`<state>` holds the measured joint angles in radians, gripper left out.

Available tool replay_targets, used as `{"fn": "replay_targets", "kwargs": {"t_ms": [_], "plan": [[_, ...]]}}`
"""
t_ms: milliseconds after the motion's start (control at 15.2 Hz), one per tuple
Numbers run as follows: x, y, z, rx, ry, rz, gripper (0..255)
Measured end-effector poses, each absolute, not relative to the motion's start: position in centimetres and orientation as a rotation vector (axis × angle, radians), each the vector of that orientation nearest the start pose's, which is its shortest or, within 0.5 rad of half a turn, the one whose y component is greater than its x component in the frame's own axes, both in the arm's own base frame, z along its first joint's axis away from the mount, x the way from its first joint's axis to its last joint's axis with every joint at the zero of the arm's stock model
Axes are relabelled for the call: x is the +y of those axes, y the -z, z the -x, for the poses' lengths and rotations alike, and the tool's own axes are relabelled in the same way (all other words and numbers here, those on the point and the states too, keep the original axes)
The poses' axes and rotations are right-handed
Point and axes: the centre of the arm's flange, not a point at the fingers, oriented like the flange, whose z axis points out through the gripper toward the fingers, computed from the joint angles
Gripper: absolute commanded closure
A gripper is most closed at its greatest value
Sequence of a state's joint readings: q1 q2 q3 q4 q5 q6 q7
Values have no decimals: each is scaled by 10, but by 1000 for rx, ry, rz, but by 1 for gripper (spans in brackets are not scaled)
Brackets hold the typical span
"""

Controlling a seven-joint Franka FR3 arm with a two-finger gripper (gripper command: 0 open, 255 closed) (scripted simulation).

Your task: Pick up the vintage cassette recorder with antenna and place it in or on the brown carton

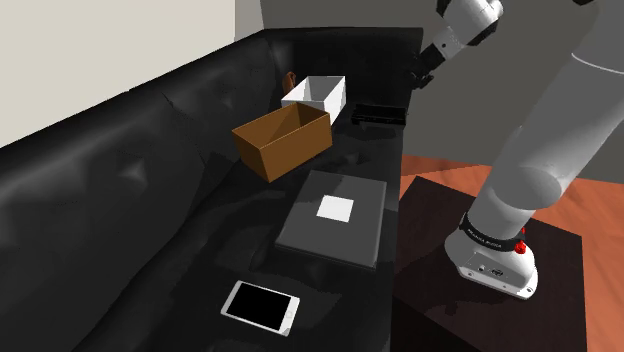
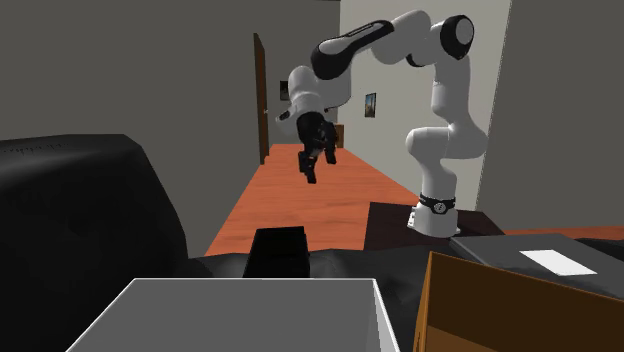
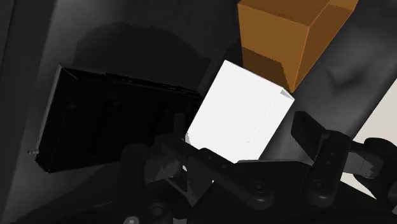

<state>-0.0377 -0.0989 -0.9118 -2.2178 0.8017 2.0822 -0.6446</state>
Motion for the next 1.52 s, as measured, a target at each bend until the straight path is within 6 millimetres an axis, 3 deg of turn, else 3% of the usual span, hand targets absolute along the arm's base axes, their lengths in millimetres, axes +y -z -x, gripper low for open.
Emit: {"fn": "replay_targets", "kwargs": {"t_ms": [198,594,924,1188,1518], "plan": [[-438,-383,-316,974,657,2216,0],[-491,-322,-295,1110,719,2015,0],[-529,-256,-276,1212,761,1840,0],[-545,-208,-262,1280,788,1715,0],[-545,-190,-280,1287,793,1695,0]]}}
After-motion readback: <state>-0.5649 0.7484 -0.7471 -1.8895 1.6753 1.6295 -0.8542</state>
